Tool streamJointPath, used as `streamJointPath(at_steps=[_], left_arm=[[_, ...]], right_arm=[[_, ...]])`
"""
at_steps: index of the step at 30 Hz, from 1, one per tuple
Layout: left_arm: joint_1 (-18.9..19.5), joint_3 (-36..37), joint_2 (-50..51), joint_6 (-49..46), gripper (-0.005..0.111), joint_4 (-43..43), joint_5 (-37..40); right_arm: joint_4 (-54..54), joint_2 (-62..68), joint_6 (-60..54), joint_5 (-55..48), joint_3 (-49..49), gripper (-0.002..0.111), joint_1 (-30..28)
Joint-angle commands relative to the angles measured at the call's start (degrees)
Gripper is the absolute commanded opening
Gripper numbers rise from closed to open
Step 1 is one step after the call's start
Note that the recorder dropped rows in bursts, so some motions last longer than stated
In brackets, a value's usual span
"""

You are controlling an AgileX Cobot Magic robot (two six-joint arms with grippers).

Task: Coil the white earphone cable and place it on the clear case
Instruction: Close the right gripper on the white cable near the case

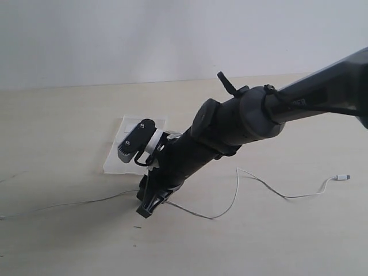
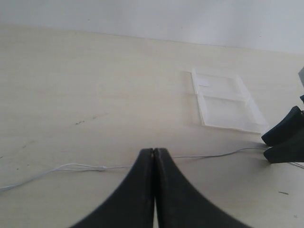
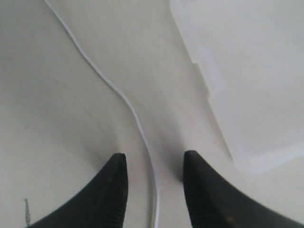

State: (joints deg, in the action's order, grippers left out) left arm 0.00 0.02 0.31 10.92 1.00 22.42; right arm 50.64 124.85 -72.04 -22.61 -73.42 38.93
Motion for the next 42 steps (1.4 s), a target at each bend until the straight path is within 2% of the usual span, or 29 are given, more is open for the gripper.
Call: streamJointPath(at_steps=[1, 14, 21, 29, 42], left_arm=[[0.07, -0.02, -0.31, -0.14, 0.000, -0.07, -0.30], [0.07, -0.02, -0.31, -0.14, 0.000, -0.07, -0.30], [0.07, -0.02, -0.31, -0.14, 0.000, -0.07, -0.30], [0.07, -0.02, -0.31, -0.14, 0.000, -0.07, -0.30], [0.07, -0.02, -0.31, -0.14, 0.000, -0.07, -0.30]], right_arm=[[-3.50, 1.23, 0.08, -0.59, 0.35, 0.035, 0.93], [-9.50, 1.23, 0.25, 0.26, 0.35, 0.022, 1.38], [-11.18, 1.23, 0.48, -0.05, 0.35, 0.000, 1.38], [-11.18, 0.13, 4.68, -0.13, 0.35, 0.000, 1.38], [-11.18, -13.91, 11.67, -0.11, 0.35, 0.000, 1.38]])
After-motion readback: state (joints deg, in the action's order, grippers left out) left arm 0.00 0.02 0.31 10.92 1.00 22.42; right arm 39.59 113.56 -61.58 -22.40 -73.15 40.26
